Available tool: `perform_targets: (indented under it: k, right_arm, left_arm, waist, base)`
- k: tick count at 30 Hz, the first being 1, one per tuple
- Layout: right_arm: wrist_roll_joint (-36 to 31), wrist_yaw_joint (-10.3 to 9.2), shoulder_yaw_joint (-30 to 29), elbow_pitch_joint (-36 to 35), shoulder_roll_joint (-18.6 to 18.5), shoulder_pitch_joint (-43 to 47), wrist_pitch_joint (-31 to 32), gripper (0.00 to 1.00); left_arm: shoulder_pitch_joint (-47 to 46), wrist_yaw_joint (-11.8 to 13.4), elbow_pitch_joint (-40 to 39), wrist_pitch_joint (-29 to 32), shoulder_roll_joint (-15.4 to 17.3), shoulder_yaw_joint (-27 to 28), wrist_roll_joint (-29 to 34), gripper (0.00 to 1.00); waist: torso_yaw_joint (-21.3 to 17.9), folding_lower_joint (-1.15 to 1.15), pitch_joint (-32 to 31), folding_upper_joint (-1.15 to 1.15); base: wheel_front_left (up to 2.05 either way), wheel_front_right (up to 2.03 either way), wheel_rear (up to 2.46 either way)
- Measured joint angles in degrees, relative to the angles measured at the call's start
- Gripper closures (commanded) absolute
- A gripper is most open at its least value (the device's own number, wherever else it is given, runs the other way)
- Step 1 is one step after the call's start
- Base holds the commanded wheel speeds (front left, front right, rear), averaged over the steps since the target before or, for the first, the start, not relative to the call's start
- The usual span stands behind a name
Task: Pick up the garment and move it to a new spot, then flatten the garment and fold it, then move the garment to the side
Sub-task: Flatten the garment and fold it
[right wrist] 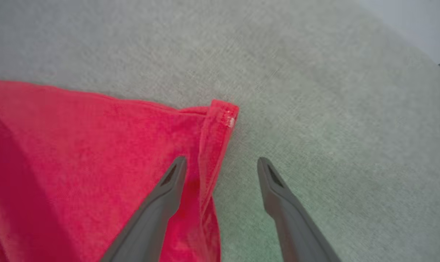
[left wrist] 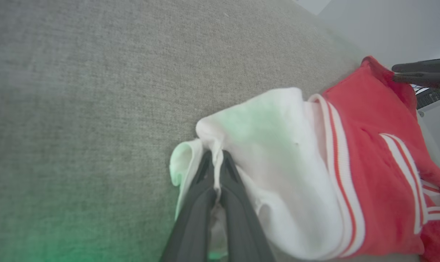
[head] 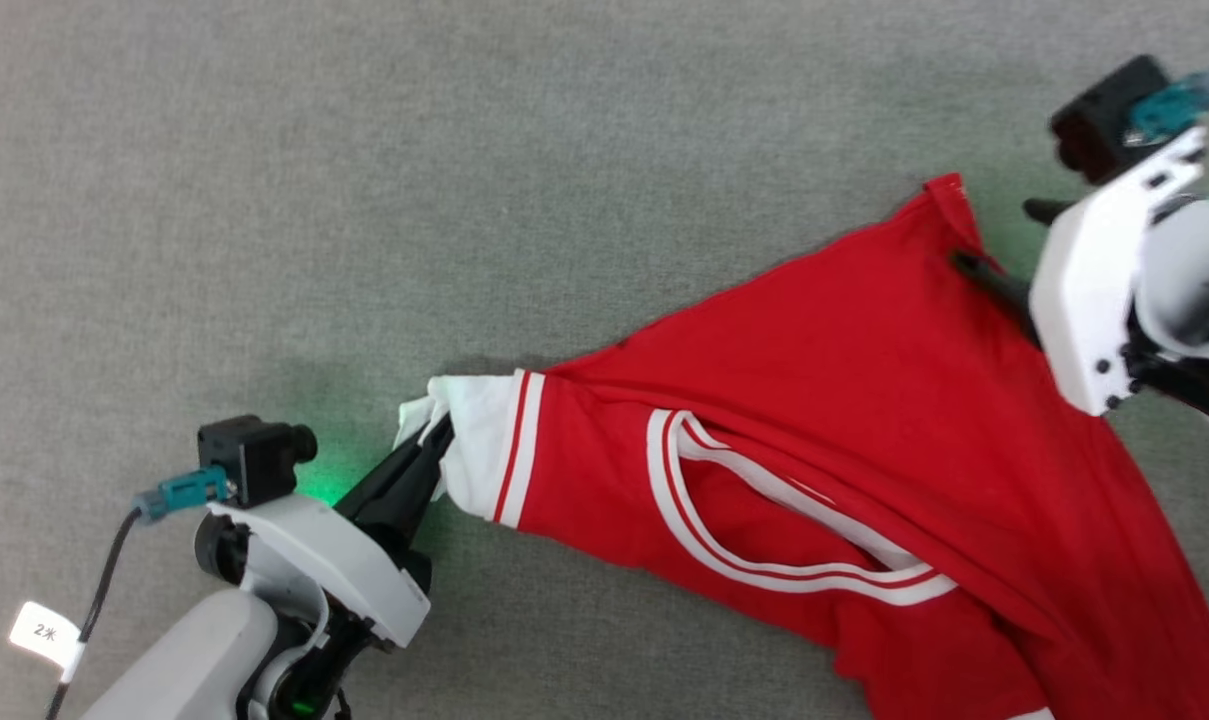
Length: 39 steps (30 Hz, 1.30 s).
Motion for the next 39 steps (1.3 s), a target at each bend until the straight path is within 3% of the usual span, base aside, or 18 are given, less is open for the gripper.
perform_targets:
  k: [8, 9, 10, 11, 17, 23, 29, 33, 39]
  right_arm:
    - [2.9, 0.00, 9.2, 8.2, -1.5, -5.8, -0.6, 0.00]
    - [3.5, 0.00, 9.6, 8.7, -1.7, -6.2, -0.8, 0.35]
    - [4.0, 0.00, 10.1, 9.1, -1.9, -6.5, -1.1, 0.76]
    - [4.3, 0.00, 10.4, 9.3, -2.0, -6.9, -1.5, 1.00]
    - [5.1, 0.02, 9.8, 12.9, -0.6, -7.5, -7.2, 1.00]
    - [4.2, 0.02, 2.2, 18.5, 2.5, -8.8, -15.1, 1.00]
    - [4.1, 0.02, -4.3, 22.2, 3.2, -9.7, -18.8, 1.00]
    - [3.3, 0.02, -9.2, 25.0, 4.6, -10.9, -22.2, 1.00]
    - [-0.4, 0.02, -15.5, 29.8, 7.0, -15.7, -27.4, 1.00]
  left_arm:
    - [-1.5, -1.3, 0.9, -0.5, -1.3, -0.4, 0.2, 1.00]
    - [-1.6, -1.5, 1.1, -0.6, -1.5, -0.5, 0.2, 1.00]
    - [-1.8, -1.6, 1.3, -0.7, -1.6, -0.5, 0.2, 1.00]
    - [-1.9, -1.8, 1.4, -0.8, -1.6, -0.5, 0.2, 1.00]
    - [-2.2, -2.4, 2.6, -1.8, -2.1, -0.2, 0.0, 1.00]
    - [-2.2, -2.5, 2.7, -3.0, -1.1, 1.7, -1.2, 1.00]
    - [-3.6, -2.7, 1.5, -2.7, 0.3, 4.0, -2.9, 1.00]
    - [-8.1, -3.0, 2.6, -0.9, 1.1, 4.9, -3.0, 1.00]
    - [-22.1, -4.5, 8.5, 3.4, -0.8, 7.8, -6.1, 1.00]
  waist:
    - [1.8, 0.00, 1.9, 0.00]
    - [1.9, 0.00, 2.0, 0.00]
    - [2.0, 0.00, 2.0, 0.00]
    - [2.1, 0.00, 2.0, 0.00]
    - [2.0, 0.00, 1.4, 0.00]
    - [1.1, 0.00, -0.2, 0.00]
    - [-0.2, 0.00, -1.0, 0.00]
    - [-1.0, 0.00, -1.2, 0.00]
    - [-1.6, 0.00, -0.8, 0.00]
  base:
    - [0.00, 0.00, 0.00]
    - [0.00, 0.00, 0.00]
    - [0.00, 0.00, 0.00]
    - [0.00, 0.00, 0.00]
    - [0.00, 0.00, 0.00]
    - [0.00, 0.00, 0.00]
    - [0.00, 0.00, 0.00]
    - [0.00, 0.00, 0.00]
    - [0.00, 0.00, 0.00]
